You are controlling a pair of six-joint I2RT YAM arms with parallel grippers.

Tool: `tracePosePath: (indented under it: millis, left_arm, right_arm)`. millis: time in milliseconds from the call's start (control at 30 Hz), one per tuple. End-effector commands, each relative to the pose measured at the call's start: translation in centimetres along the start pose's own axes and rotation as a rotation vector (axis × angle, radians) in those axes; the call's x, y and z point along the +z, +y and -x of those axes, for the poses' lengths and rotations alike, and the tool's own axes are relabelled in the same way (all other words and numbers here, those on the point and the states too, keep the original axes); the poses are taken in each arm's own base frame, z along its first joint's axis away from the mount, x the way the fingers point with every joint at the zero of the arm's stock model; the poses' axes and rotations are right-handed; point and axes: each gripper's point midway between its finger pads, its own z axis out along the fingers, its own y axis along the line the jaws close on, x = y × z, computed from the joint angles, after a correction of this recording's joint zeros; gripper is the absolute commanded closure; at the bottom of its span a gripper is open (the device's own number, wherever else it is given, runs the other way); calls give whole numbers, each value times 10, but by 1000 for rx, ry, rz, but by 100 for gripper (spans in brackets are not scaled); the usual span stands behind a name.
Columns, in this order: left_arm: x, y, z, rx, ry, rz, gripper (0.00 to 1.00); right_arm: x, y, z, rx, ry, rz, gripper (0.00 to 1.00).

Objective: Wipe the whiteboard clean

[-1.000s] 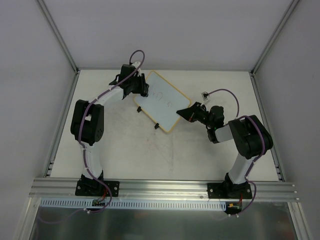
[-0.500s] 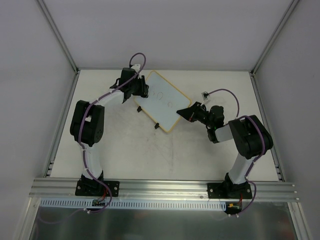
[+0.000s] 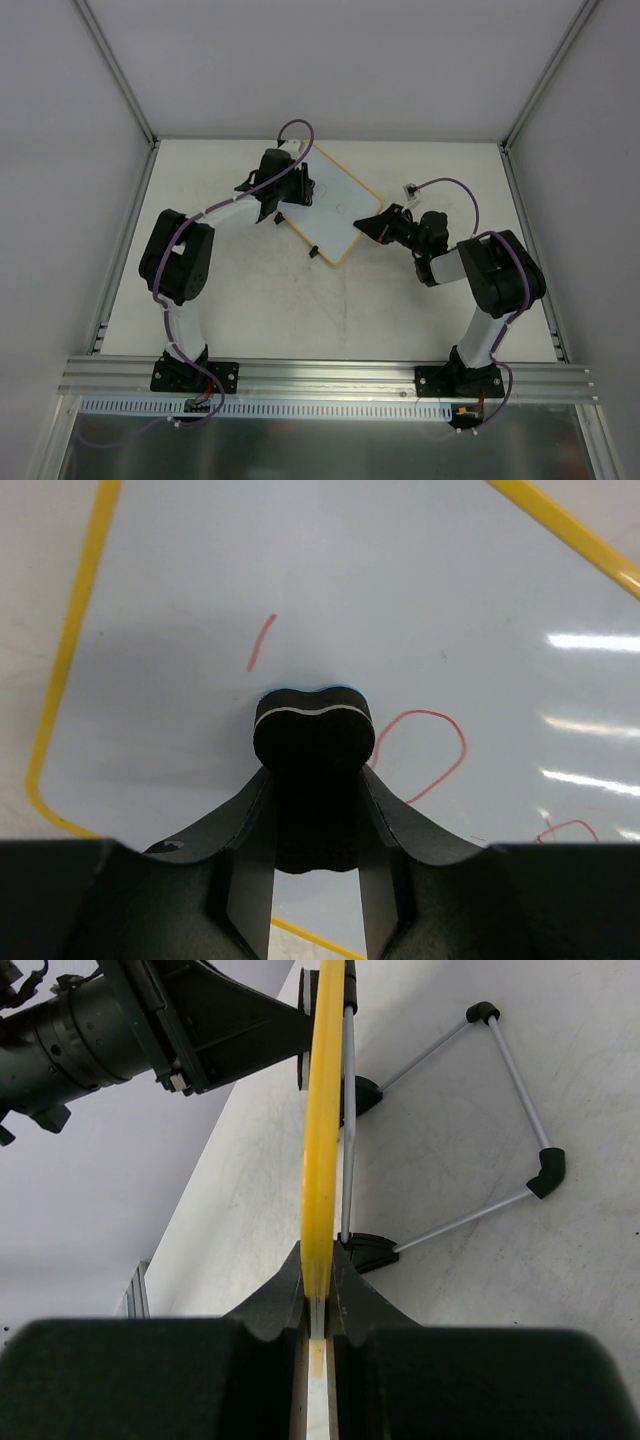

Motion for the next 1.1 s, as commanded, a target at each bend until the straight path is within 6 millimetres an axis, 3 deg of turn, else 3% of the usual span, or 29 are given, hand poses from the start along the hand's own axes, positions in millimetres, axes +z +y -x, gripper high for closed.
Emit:
tracePosePath:
  millis: [0, 367, 867, 1067]
  left_arm:
    - [-9, -71, -27, 7, 59, -179, 100]
    - [-15, -118, -61, 26, 99, -298, 100]
    - [-28, -162, -81, 177, 164, -515, 100]
    - [-42, -183, -90, 236, 198, -641, 100]
  right_arm:
    - [3, 72, 35, -211, -100, 275, 100]
    - [3, 76, 33, -219, -93, 288, 100]
    - [3, 77, 30, -222, -85, 293, 100]
    - [4, 76, 31, -221, -84, 292, 100]
